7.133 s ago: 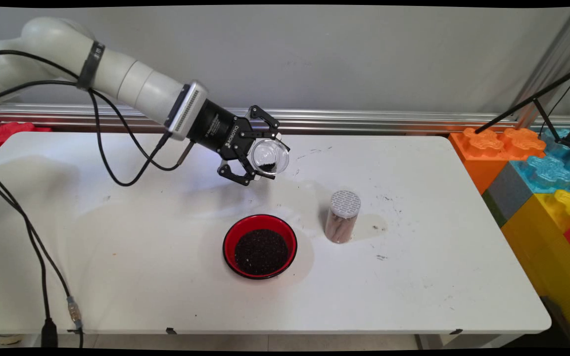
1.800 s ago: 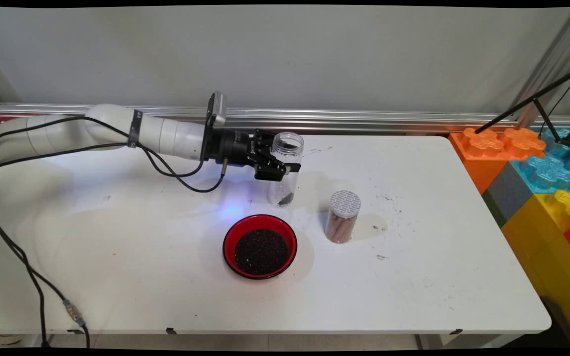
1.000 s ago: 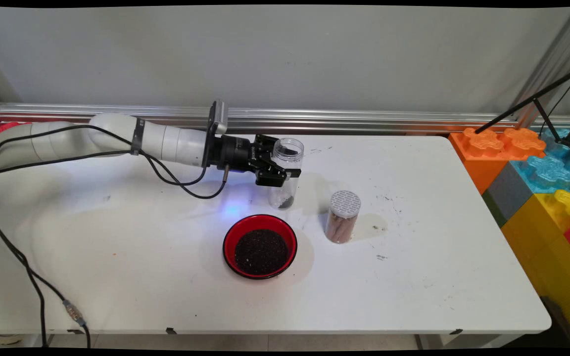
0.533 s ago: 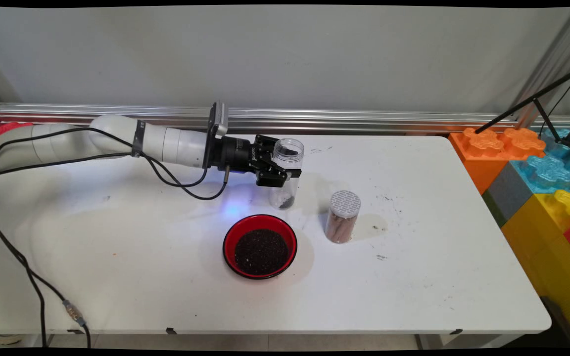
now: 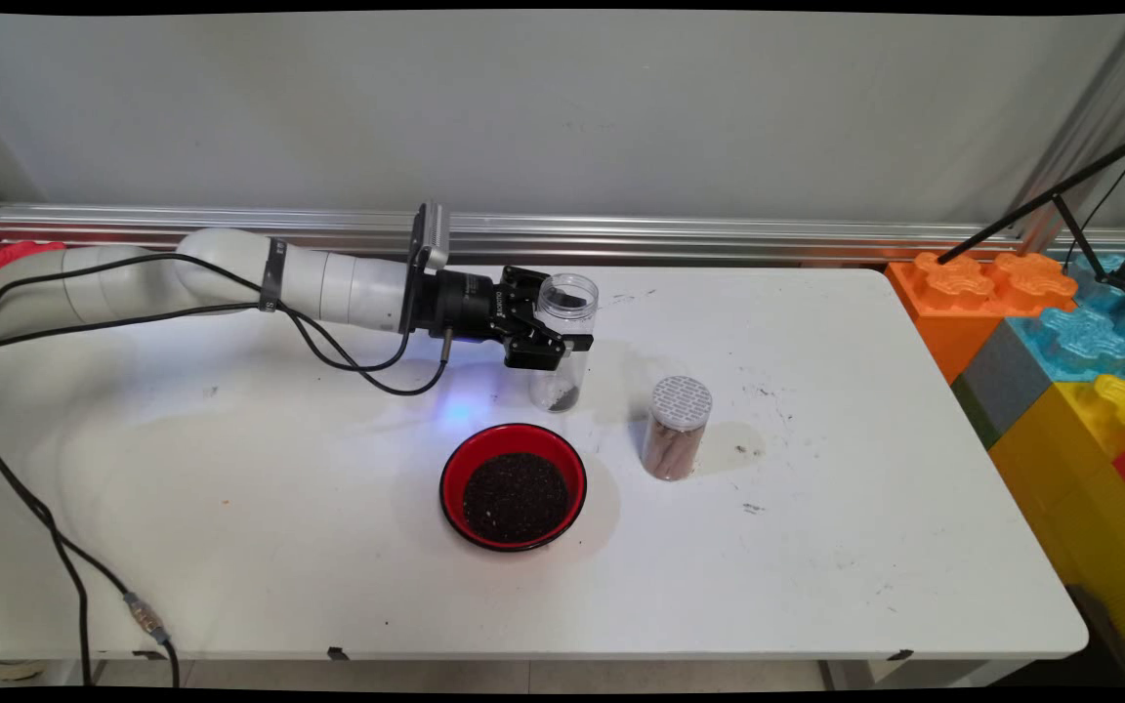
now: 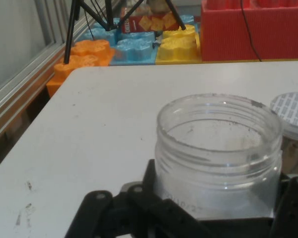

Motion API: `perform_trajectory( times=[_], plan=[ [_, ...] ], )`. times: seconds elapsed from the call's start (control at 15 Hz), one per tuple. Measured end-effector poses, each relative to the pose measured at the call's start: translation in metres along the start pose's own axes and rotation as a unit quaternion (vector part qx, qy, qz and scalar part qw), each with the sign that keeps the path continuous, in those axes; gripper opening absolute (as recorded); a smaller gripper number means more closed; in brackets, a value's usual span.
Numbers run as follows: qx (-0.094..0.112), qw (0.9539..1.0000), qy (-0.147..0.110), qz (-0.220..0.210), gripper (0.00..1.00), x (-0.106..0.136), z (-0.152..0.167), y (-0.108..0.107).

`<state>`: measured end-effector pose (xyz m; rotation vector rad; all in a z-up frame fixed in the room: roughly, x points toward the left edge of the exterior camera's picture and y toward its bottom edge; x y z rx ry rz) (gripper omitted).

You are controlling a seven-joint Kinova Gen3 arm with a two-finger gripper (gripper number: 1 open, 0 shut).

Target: Place the picked object on the table

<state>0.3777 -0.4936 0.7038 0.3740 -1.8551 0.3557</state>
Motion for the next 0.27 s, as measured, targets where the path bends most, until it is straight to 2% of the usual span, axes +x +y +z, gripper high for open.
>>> perform_trajectory(
  times=[0.07, 0.13, 0.27],
  plan=[
    [0.000, 1.0000, 0.000, 0.001, 0.00, 0.0000, 0.0000, -0.0001],
    [0.001, 1.0000, 0.000, 0.003, 1.00, -0.0002, -0.0001, -0.0003],
    [0.001, 1.0000, -0.001, 0.008, 1.00, -0.0004, -0.0007, -0.0007]
  ],
)
